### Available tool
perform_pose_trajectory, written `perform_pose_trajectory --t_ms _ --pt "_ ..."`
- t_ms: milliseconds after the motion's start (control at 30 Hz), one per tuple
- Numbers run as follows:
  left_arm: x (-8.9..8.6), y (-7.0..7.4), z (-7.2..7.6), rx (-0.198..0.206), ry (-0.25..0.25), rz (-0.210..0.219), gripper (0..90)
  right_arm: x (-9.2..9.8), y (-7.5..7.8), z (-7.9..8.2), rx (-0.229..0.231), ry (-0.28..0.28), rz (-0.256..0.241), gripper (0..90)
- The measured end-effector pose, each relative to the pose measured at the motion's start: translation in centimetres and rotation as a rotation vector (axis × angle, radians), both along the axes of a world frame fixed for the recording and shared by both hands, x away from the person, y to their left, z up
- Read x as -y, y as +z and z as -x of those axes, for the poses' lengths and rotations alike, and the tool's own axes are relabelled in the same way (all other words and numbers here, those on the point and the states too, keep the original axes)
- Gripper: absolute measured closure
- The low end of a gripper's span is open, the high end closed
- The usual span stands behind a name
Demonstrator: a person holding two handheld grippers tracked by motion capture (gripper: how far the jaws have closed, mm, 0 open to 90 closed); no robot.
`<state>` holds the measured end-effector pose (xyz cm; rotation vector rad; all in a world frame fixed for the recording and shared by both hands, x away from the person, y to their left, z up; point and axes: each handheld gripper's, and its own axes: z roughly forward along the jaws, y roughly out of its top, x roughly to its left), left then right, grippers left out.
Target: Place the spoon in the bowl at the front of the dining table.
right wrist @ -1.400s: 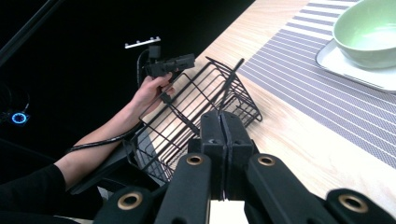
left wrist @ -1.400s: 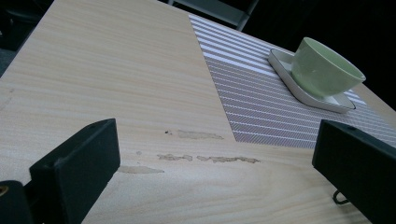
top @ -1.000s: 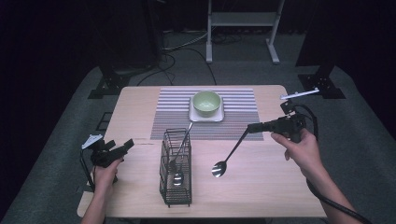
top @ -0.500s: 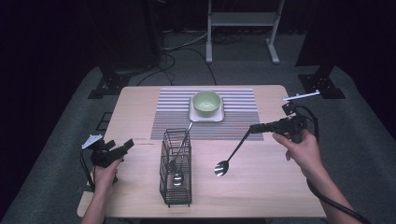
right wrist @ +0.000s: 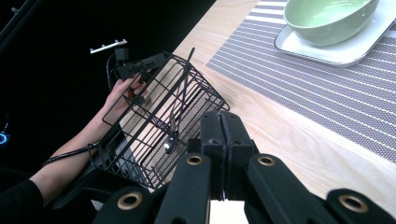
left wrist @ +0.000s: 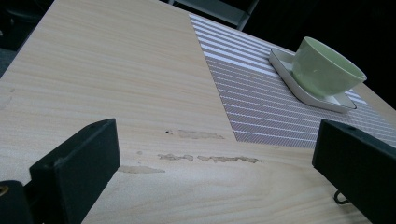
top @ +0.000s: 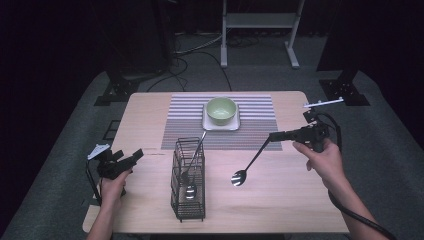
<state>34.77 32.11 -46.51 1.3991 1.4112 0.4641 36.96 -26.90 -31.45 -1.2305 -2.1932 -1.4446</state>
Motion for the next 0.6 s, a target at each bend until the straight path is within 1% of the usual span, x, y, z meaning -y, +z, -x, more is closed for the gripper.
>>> perform_pose_trajectory --t_ms 367,600 --pt "-0.03 -0.03 -0.01 0.0 0.0 0.001 0.0 0.11 -0.42 -0.54 -0.011 -0.014 -0.001 89.1" --pt "-0.04 -0.03 -0.01 0.0 0.0 0.0 0.0 0.01 -0.45 -0.81 -0.009 -0.016 -0.001 89.1"
